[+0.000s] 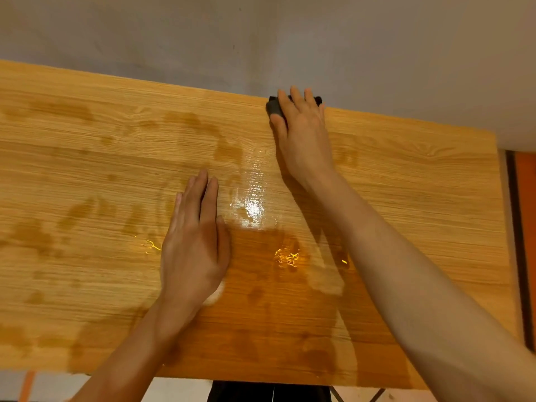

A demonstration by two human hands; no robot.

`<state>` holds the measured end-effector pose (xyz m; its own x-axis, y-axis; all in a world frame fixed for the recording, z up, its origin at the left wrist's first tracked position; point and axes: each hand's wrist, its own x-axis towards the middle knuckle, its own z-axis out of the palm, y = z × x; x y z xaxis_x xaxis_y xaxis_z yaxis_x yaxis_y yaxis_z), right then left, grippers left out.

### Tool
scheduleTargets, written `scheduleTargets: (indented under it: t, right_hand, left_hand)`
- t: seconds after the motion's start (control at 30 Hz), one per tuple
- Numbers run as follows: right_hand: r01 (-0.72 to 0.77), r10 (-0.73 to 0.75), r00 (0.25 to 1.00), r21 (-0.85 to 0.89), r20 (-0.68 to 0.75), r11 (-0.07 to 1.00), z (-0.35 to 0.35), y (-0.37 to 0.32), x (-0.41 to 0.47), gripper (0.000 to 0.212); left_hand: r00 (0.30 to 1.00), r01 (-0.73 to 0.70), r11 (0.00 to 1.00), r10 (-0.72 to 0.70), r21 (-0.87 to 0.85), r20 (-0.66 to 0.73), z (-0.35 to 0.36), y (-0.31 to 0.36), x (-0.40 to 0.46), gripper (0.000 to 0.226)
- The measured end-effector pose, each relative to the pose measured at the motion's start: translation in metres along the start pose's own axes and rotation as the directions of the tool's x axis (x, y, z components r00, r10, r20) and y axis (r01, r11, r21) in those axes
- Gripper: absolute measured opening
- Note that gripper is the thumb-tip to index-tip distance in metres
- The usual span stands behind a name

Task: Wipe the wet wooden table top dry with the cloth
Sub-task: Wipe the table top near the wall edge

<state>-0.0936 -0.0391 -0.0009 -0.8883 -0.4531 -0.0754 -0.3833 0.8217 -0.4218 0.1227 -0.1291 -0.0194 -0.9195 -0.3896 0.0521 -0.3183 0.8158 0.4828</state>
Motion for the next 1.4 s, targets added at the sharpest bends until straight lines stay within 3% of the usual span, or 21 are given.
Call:
scheduleTargets:
  t: [0.1,0.23,0.33,0.57,0.7,0.87,0.97,1.17,1.3,1.4]
  right_hand:
    - [0.077,-0.076,0.995,0.008,-0.057,0.997,0.006,0.001,-0.055,0.044]
    - [0.189,-0.19,0.982,-0.109,0.007,0.976,0.013,0.003,-0.135,0.042]
    - [0.263,-0.253,0.965,-0.186,0.072,0.947,0.007,0.009,-0.125,0.045]
    - [-0.006,0.003,0.999,-0.07,-0.032,0.998,-0.01,0.027,0.007,0.046]
    - [0.05,-0.055,0.994,-0.061,-0.089,0.997,-0.001,0.023,-0.064,0.049]
    - [0.234,-0.232,0.972,-0.086,0.032,0.968,0.001,0.028,-0.164,0.046]
    - [0.256,-0.254,0.967,-0.155,0.033,0.954,-0.003,0.04,-0.121,0.043]
    - [0.0,-0.004,0.998,-0.075,-0.061,0.997,-0.021,0.061,0.004,0.045]
    - [0.058,-0.064,0.994,-0.069,-0.091,0.996,-0.011,0.054,-0.066,0.044]
    - [0.142,-0.15,0.988,-0.208,-0.023,0.968,-0.004,0.05,-0.148,0.043]
  left_hand:
    - [1.0,-0.004,1.0,0.004,-0.001,0.002,0.0,0.0,-0.001,0.055]
    - [1.0,-0.009,1.0,0.009,-0.005,0.011,0.001,0.001,0.0,0.055]
    - [1.0,-0.011,1.0,0.011,-0.005,0.011,0.001,0.002,0.001,0.056]
    - [1.0,-0.007,1.0,0.008,0.017,-0.009,0.001,0.001,0.001,0.056]
    - [1.0,-0.007,0.999,0.007,0.034,-0.006,0.001,0.0,0.001,0.056]
    - [1.0,-0.011,0.999,0.011,0.048,0.0,0.002,0.002,0.001,0.056]
    - [1.0,-0.022,0.998,0.021,0.051,0.024,0.0,0.001,0.002,0.056]
    - [1.0,-0.009,0.998,0.007,0.069,0.025,0.001,0.0,0.002,0.057]
    - [0.999,-0.005,0.997,0.003,0.073,0.035,0.0,0.001,0.001,0.058]
    - [0.999,-0.008,0.997,0.006,0.076,0.032,0.0,0.002,0.002,0.058]
